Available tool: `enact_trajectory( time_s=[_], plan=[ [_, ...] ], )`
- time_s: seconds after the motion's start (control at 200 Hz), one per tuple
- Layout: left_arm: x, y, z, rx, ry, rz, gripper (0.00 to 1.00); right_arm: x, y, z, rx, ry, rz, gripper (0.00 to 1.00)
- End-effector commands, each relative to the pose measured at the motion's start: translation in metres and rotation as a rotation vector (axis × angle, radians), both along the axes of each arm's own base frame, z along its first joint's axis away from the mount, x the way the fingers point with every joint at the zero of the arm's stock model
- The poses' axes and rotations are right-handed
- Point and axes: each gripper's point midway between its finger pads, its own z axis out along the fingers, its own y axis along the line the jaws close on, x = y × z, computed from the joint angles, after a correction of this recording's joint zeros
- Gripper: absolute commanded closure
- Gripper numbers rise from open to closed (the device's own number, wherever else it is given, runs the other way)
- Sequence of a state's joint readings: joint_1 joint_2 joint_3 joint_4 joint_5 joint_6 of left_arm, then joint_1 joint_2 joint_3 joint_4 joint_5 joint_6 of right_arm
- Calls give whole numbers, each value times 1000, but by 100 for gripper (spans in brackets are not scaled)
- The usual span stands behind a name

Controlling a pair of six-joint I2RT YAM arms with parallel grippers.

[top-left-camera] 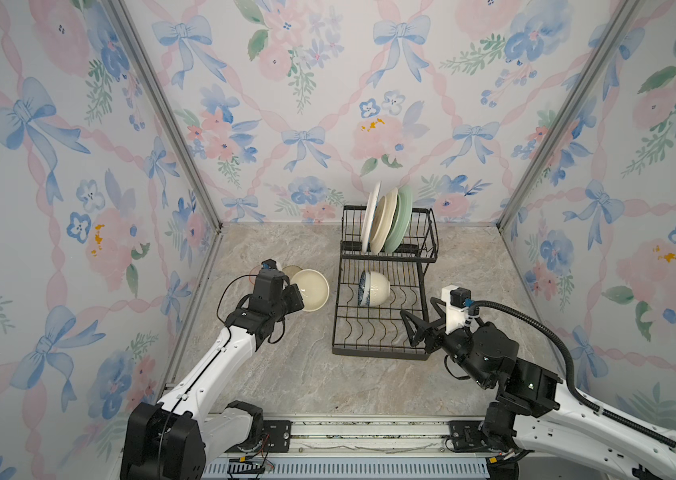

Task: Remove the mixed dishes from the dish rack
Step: 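Lower the bowl beside the yellow glass with the left gripper while the right withdraws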

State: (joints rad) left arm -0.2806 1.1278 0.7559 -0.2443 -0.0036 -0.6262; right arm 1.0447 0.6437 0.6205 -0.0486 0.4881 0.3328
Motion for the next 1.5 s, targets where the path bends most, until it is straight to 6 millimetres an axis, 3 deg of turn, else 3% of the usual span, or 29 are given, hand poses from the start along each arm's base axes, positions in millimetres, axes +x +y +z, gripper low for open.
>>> enact_trajectory(
  time_s=[0.0,0.725,1.46,1.495],
  plan=[
    [12,1,19,15,-73,0,100,-2,-13,-11,-6,12,-37,3],
    [30,-4,-56,161,145,-16,100,1,-47,-18,-55,20,-127,3],
    [32,-6,-91,229,258,-52,100,9,-54,-28,-85,65,-179,3],
    [32,-6,-93,230,262,-54,95,11,-55,-30,-85,72,-191,3]
  ],
)
